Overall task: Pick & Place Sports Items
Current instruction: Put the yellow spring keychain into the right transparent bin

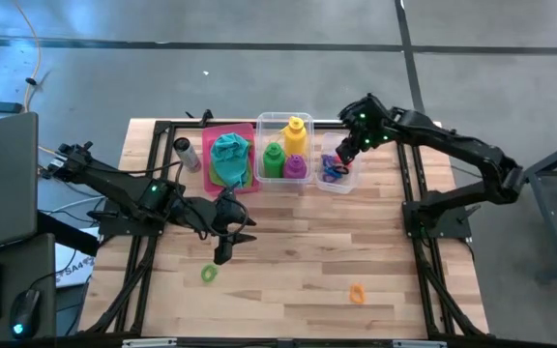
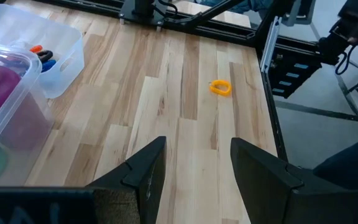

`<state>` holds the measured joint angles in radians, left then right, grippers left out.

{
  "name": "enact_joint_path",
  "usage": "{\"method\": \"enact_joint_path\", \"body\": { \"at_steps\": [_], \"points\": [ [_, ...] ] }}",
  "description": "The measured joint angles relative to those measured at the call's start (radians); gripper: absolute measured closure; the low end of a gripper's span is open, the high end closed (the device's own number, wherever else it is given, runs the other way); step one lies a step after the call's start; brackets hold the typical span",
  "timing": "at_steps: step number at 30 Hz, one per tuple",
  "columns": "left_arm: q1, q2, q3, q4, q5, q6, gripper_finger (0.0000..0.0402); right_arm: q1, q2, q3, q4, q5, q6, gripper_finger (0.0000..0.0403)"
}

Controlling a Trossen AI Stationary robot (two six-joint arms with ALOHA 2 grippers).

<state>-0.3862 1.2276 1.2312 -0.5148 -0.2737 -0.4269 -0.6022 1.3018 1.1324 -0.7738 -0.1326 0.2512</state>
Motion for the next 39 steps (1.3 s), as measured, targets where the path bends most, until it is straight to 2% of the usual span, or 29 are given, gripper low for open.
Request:
{"method": "enact_joint_path", "body": {
  "at_steps": [11,20,33,39],
  "points": [
    [0.0,0.0,0.0,0.0,0.0,0.0,0.0225,0.038,-0.171,0.0,0.0,-0.115,0.062,0.0286],
    [0.0,0.0,0.0,0.0,0.0,0.0,0.0225,0.226,-0.272,0.0,0.034,-0.128,0.095,0.0286],
    [0.0,0.0,0.0,0.0,0.0,0.002,0.0225,0.588,-0.285,0.001,0.086,0.036,0.247,0.0286],
    [0.0,-0.003,0.0,-0.002,0.031,0.122,0.0225,0.769,-0.285,0.001,0.12,0.122,0.327,0.0286]
  ]
}}
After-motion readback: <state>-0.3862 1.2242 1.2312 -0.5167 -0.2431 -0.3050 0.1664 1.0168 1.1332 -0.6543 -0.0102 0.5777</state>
